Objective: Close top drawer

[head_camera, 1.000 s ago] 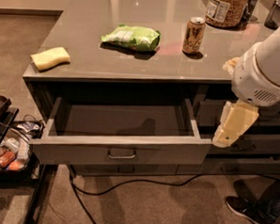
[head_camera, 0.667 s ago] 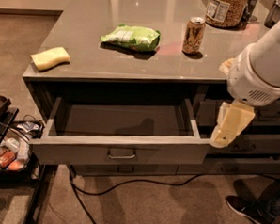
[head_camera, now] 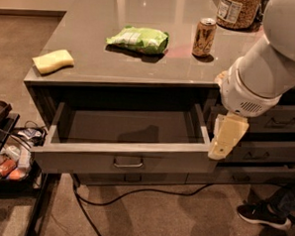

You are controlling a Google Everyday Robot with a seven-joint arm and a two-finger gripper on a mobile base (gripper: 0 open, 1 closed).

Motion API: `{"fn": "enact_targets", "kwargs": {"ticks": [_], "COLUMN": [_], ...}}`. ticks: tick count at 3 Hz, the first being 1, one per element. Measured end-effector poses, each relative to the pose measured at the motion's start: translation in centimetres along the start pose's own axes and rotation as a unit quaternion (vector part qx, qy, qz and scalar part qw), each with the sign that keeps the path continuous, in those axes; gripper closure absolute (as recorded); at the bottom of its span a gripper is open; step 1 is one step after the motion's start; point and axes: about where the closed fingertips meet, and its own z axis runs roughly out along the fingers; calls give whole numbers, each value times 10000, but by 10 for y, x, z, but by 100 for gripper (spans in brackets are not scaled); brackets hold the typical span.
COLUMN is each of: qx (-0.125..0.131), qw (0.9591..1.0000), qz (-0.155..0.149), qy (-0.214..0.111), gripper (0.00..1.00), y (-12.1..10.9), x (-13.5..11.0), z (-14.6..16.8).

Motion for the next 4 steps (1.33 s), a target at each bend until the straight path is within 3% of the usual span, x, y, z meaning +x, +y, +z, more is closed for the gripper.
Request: {"fn": "enact_targets", "kwargs": {"ticks": [1,3,4], "qx": [-11,-355,-231], "qw": [9999,9987,9981], "qz": [28,-20,-110], "qy": [-103,-365,-565], "gripper": [0,0,0], "y": [2,25,27], "x": [0,-8,-23], "z": [-3,21,32]}}
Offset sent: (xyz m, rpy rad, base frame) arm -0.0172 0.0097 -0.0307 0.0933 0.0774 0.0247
